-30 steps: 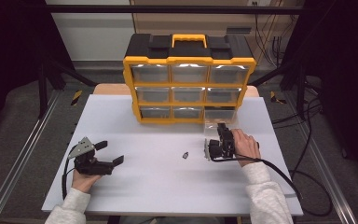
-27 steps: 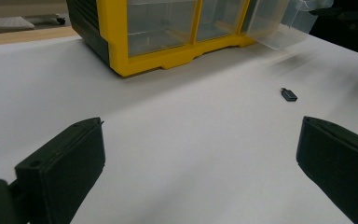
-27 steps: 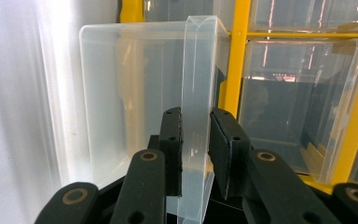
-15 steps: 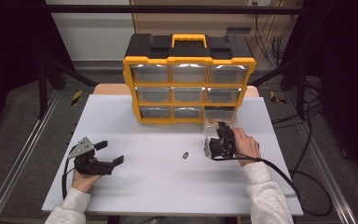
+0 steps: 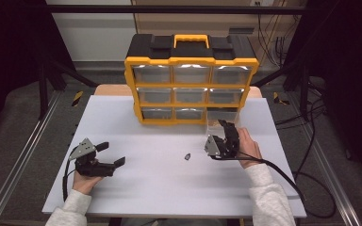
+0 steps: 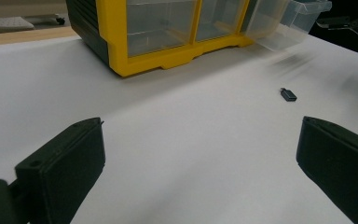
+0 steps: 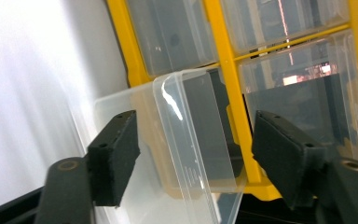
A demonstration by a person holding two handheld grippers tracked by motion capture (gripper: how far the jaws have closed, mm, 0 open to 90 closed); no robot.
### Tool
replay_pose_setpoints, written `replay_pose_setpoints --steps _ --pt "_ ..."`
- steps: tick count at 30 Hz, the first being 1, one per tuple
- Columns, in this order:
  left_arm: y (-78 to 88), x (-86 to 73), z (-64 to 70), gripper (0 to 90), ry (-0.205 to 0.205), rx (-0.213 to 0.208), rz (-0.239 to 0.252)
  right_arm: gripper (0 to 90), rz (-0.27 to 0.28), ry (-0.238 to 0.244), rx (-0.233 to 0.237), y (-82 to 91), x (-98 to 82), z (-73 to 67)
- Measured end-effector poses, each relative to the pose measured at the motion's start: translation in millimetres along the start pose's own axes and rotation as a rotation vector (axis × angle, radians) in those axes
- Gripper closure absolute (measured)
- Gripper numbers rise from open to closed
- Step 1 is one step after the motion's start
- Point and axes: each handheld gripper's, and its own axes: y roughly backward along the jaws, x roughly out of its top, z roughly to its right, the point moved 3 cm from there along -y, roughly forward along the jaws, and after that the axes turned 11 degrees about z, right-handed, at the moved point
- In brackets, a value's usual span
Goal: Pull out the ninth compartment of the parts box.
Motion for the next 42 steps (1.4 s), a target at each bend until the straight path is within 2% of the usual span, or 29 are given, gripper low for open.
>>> replay_pose_setpoints --steps 3,6,8,13,18,19,25,26,27,28,30,32,39,42 --pt "0.0 0.1 0.0 0.7 -0.001 0.000 0.000 25.2 0.023 -0.082 -0.004 2.0 2.2 3.0" --pt "0.2 0.2 0.0 0.6 -0.001 0.000 0.001 21.2 0.047 -0.139 -0.003 3.6 4.5 5.8" --pt "0.2 0.3 0.0 0.6 -0.001 0.000 0.002 17.4 0.047 -0.171 0.009 4.9 5.5 7.4" --pt "-0.1 0.2 0.3 0.7 -0.001 -0.001 0.001 7.5 0.054 -0.291 0.059 7.0 7.2 9.7" --pt "-0.1 0.2 0.4 0.7 -0.001 -0.001 0.000 3.0 0.078 -0.393 0.090 10.4 9.3 12.5" --pt "0.0 0.3 0.5 0.6 -0.001 0.000 0.000 2.2 0.083 -0.401 0.094 11.0 9.6 13.1" --pt "0.3 0.6 0.4 0.6 -0.003 0.000 0.001 0.5 0.114 -0.521 0.108 17.3 9.5 17.1" --pt "0.2 0.5 0.4 0.6 -0.002 0.000 0.002 0.5 0.128 -0.546 0.110 18.8 9.4 17.8" --pt "0.1 0.5 0.4 0.7 -0.002 0.000 0.001 0.5 0.146 -0.594 0.114 21.3 8.8 19.0" --pt "0.0 0.4 0.4 0.7 -0.003 0.000 0.001 0.5 0.146 -0.594 0.114 21.3 8.8 19.0" --pt "0.0 0.5 0.6 0.6 -0.004 0.000 0.000 0.6 0.174 -0.645 0.132 25.3 7.4 19.6" --pt "0.0 0.6 0.7 0.6 -0.003 0.000 0.001 0.5 0.181 -0.663 0.135 26.7 6.9 19.5" --pt "0.1 0.9 0.7 0.6 -0.003 -0.001 0.002 0.6 0.224 -0.826 0.160 36.3 0.4 21.8" --pt "-0.1 0.9 0.9 0.7 -0.004 0.000 0.001 0.6 0.237 -0.870 0.164 41.0 -3.4 23.7"
